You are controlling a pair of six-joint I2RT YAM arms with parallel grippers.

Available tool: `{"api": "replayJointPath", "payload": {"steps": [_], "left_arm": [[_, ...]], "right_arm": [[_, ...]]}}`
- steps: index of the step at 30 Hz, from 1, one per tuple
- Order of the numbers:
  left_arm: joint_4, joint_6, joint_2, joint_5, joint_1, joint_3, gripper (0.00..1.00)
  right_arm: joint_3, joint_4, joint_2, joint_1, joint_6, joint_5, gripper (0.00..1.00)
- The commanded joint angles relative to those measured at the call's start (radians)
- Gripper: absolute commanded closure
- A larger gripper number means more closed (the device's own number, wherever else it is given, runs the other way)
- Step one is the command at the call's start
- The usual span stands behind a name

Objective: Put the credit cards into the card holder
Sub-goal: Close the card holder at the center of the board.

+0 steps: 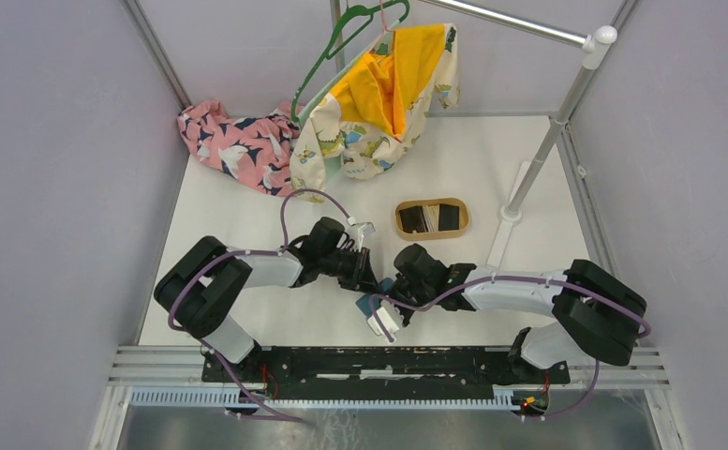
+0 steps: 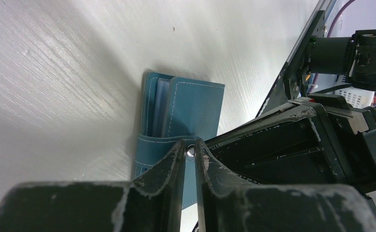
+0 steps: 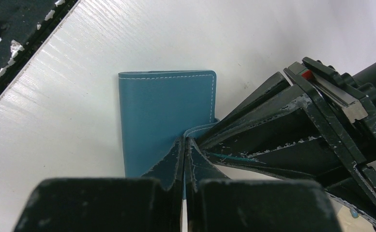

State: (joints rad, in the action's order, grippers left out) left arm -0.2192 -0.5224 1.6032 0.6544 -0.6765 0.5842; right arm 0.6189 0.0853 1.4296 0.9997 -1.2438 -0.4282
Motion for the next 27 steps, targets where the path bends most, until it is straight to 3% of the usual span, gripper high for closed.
{"api": "replayJointPath", "payload": {"steps": [1, 27], "left_arm": [[0.128, 0.033, -0.004, -0.061, -0.009, -0.016, 0.77], [0.175, 0.036, -0.041, -0.046, -0.022, 0.012, 0.77]], "right_arm": [[-0.022, 0.074, -0.022, 0.000, 0.000, 0.011, 1.00], [-0.067, 0.140, -0.008, -0.001, -0.008, 0.015, 1.00]]}}
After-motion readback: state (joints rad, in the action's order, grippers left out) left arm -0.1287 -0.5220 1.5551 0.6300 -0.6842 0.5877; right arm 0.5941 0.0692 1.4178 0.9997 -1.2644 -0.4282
